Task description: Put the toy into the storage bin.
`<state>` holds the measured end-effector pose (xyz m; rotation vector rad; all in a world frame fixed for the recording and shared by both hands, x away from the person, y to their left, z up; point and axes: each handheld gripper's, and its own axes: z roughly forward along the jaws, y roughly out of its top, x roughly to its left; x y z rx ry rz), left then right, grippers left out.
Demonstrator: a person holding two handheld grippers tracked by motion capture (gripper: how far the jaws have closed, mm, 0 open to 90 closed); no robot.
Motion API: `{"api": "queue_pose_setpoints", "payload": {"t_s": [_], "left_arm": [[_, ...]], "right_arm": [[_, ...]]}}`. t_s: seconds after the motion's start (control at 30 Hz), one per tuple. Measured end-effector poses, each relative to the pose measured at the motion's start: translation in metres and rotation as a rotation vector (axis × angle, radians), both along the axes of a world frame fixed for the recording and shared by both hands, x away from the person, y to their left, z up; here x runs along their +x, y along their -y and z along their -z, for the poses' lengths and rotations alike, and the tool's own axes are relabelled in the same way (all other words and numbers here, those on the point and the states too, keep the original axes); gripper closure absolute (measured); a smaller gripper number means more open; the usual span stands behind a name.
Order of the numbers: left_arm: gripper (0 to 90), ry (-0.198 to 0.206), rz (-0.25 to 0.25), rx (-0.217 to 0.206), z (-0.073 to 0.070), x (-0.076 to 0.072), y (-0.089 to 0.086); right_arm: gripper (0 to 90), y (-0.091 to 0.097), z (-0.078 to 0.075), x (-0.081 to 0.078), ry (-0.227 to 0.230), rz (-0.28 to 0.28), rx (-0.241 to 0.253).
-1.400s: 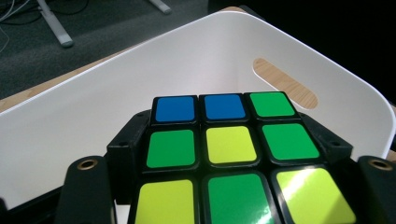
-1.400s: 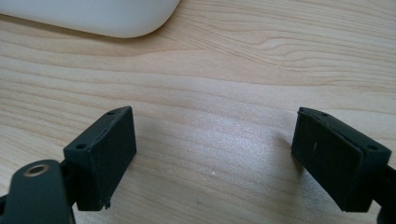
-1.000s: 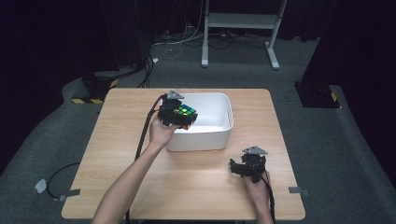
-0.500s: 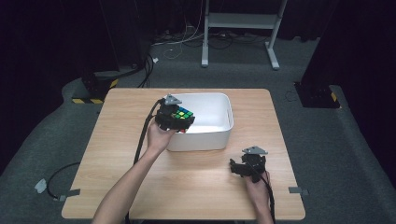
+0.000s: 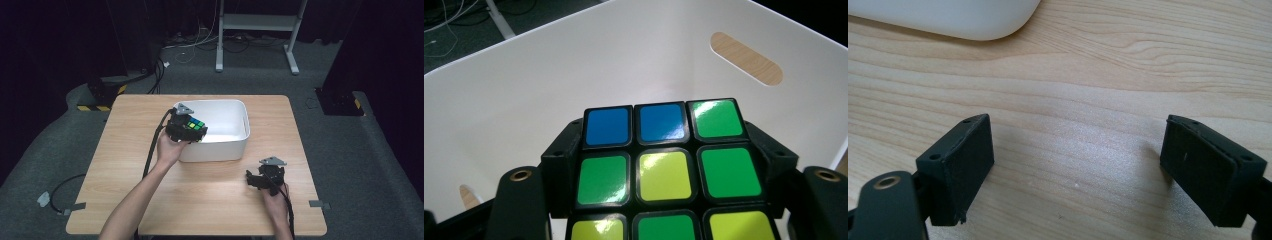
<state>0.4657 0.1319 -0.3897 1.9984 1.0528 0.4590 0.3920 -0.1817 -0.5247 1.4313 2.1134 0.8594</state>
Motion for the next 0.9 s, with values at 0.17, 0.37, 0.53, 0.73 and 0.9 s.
{"api": "queue_pose_setpoints", "payload": {"t_s": [0.17, 0.37, 0.53, 0.73, 0.9], "left_arm": [[32.2, -0.006, 0.000, 0.013, 0.001, 0.000, 0.002], [32.2, -0.016, -0.004, 0.025, 0.002, 0.000, 0.002], [32.2, -0.033, 0.003, 0.036, 0.005, 0.001, 0.002], [32.8, -0.061, 0.003, 0.045, 0.014, 0.001, 0.001], [32.6, -0.057, 0.009, 0.038, 0.014, -0.002, -0.001]], "right_arm": [[13.6, 0.000, 0.000, 0.000, 0.001, 0.000, 0.000], [13.6, 0.000, 0.000, 0.000, 0.001, 0.000, 0.000], [13.6, 0.000, 0.000, 0.000, 0.001, 0.000, 0.000], [13.6, 0.000, 0.000, 0.000, 0.000, 0.000, 0.000], [13.6, 0.000, 0.000, 0.000, 0.000, 0.000, 0.000]]}}
